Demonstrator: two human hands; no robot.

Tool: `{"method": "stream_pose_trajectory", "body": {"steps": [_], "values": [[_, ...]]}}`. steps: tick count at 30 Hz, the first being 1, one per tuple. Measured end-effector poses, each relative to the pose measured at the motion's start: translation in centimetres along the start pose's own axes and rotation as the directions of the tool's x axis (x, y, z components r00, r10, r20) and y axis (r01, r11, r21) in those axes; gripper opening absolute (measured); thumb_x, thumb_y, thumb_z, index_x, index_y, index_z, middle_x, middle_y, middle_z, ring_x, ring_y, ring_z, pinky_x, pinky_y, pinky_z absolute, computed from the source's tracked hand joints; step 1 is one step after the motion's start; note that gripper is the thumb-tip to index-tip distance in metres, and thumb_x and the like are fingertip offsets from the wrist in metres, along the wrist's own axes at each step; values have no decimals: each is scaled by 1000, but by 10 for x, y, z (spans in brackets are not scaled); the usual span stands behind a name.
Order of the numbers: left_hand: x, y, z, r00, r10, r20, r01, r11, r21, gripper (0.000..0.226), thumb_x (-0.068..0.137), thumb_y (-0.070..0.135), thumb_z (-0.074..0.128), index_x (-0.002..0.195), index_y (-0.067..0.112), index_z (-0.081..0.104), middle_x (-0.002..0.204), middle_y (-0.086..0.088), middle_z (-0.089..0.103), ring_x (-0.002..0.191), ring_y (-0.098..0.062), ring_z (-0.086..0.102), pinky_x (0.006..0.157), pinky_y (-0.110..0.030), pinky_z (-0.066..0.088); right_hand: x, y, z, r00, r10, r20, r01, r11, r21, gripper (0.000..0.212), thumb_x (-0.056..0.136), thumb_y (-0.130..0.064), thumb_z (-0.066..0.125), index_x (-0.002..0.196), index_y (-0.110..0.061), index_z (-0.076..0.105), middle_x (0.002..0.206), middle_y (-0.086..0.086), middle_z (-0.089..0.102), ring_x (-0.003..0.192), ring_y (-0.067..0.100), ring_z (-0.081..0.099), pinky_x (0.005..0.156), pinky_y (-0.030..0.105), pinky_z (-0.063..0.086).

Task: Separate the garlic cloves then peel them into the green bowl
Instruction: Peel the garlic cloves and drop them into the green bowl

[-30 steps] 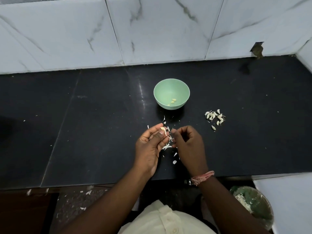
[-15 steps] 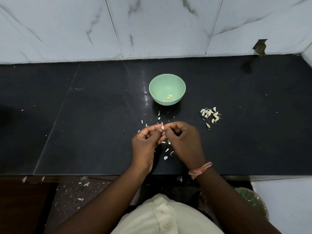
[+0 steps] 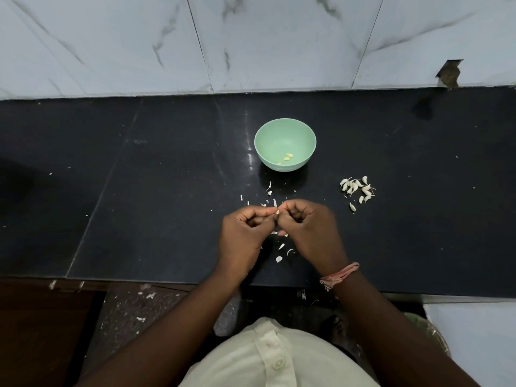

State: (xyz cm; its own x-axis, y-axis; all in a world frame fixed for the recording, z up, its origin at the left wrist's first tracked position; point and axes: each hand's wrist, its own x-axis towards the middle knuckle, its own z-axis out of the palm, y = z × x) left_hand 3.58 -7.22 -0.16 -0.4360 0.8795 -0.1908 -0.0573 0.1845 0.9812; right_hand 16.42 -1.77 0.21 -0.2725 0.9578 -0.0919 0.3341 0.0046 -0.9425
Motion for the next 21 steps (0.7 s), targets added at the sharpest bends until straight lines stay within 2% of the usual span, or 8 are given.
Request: {"method": "stream_pose_trajectory", "body": {"steps": [3, 6, 11, 15, 21], "values": [[0, 3, 0, 999, 43, 16, -43, 998, 38, 17, 86, -5, 72, 97, 6, 79, 82, -4, 79, 75, -12, 75, 72, -23, 57, 1, 0, 1, 999, -42, 8, 42, 996, -82, 13, 86, -13, 66, 73, -14, 69, 63, 0, 70, 63, 14, 73, 66, 41, 59], [2, 5, 0, 998, 53, 21, -53, 998, 31, 16, 86, -6, 73, 96, 4, 78, 81, -4, 78, 72, -9, 74, 69, -18, 55, 3, -2, 3, 997, -75, -14, 72, 986, -153, 14, 84, -14, 65, 69, -14, 67, 58, -2, 67, 61, 17, 71, 63, 38, 56], [9, 3, -5, 998, 45, 33, -47, 998, 45, 15, 85, -2, 76, 96, 7, 79, 83, -5, 79, 80, -13, 74, 77, -28, 58, 8, -2, 6, 995, -98, -33, 90, 979, -184, 13, 80, -14, 64, 68, -12, 64, 57, 3, 63, 59, 23, 66, 59, 38, 53], [12, 2, -6, 999, 29, 46, -31, 999, 37, 14, 85, 2, 78, 98, 9, 80, 84, -5, 79, 81, -16, 74, 78, -29, 57, 7, -3, 8, 991, -121, -58, 105, 967, -231, 14, 78, -15, 64, 65, -12, 61, 57, 2, 60, 57, 18, 59, 59, 38, 51], [14, -1, -5, 998, 6, 63, -7, 1000, 18, 14, 86, 6, 79, 99, 11, 80, 87, -7, 79, 89, -28, 76, 85, -39, 59, 8, -3, 9, 990, -107, -89, 81, 961, -263, 13, 78, -16, 66, 66, -13, 60, 58, -1, 61, 59, 15, 59, 60, 37, 51]]}}
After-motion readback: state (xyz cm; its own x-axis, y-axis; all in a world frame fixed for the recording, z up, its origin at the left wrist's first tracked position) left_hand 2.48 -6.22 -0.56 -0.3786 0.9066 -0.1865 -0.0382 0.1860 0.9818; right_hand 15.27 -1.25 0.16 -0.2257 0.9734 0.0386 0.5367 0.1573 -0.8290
